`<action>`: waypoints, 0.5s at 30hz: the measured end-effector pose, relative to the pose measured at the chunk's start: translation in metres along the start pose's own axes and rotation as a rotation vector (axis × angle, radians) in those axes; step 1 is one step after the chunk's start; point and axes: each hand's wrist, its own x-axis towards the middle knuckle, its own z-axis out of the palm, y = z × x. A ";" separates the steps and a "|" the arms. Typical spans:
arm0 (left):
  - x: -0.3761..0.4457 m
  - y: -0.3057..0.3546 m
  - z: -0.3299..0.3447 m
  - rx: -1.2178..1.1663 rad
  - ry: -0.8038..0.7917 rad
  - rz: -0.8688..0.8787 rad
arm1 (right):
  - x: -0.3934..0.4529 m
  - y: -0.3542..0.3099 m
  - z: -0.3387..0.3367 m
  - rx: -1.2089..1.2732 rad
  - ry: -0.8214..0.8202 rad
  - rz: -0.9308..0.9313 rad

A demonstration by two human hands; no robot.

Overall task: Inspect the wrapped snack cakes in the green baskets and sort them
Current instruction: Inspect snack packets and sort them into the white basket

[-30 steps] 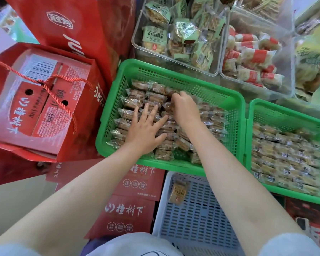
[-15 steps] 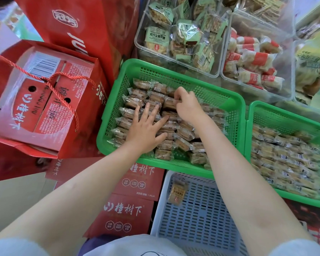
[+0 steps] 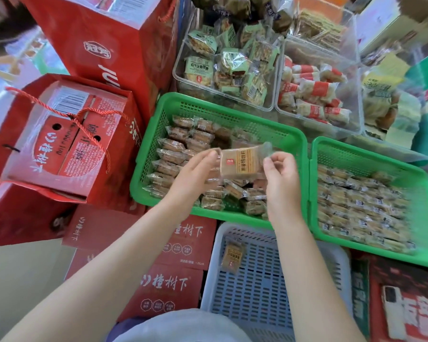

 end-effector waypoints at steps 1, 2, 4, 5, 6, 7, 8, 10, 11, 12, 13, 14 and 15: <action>-0.012 0.002 0.002 -0.119 -0.029 -0.019 | -0.010 0.002 -0.001 0.051 -0.018 0.039; -0.024 0.005 0.003 -0.200 -0.041 -0.026 | -0.021 0.003 -0.003 0.087 -0.026 0.062; -0.044 0.008 0.005 -0.332 -0.042 -0.032 | -0.040 0.004 -0.008 0.105 -0.033 0.082; -0.052 0.008 0.005 -0.373 -0.044 -0.034 | -0.048 0.005 -0.010 0.097 -0.039 0.079; -0.059 0.007 0.006 -0.391 -0.051 -0.034 | -0.055 0.007 -0.012 0.074 -0.049 0.064; -0.065 0.006 0.005 -0.389 -0.055 -0.032 | -0.062 0.010 -0.014 0.043 -0.058 0.038; -0.070 0.005 0.004 -0.381 -0.053 -0.032 | -0.068 0.012 -0.016 0.019 -0.064 0.015; -0.080 0.001 0.000 -0.368 -0.038 -0.031 | -0.080 0.012 -0.020 0.029 -0.069 0.015; -0.084 -0.002 -0.002 -0.370 -0.035 -0.033 | -0.085 0.011 -0.022 0.063 -0.071 0.034; -0.089 -0.003 -0.003 -0.372 -0.031 -0.038 | -0.091 0.008 -0.025 0.120 -0.080 0.065; -0.093 -0.005 -0.004 -0.370 -0.025 -0.043 | -0.096 0.006 -0.028 0.200 -0.094 0.103; -0.097 -0.006 -0.004 -0.367 -0.015 -0.044 | -0.101 0.004 -0.030 0.287 -0.113 0.144; -0.100 -0.008 -0.003 -0.359 0.006 -0.041 | -0.104 0.004 -0.032 0.365 -0.136 0.179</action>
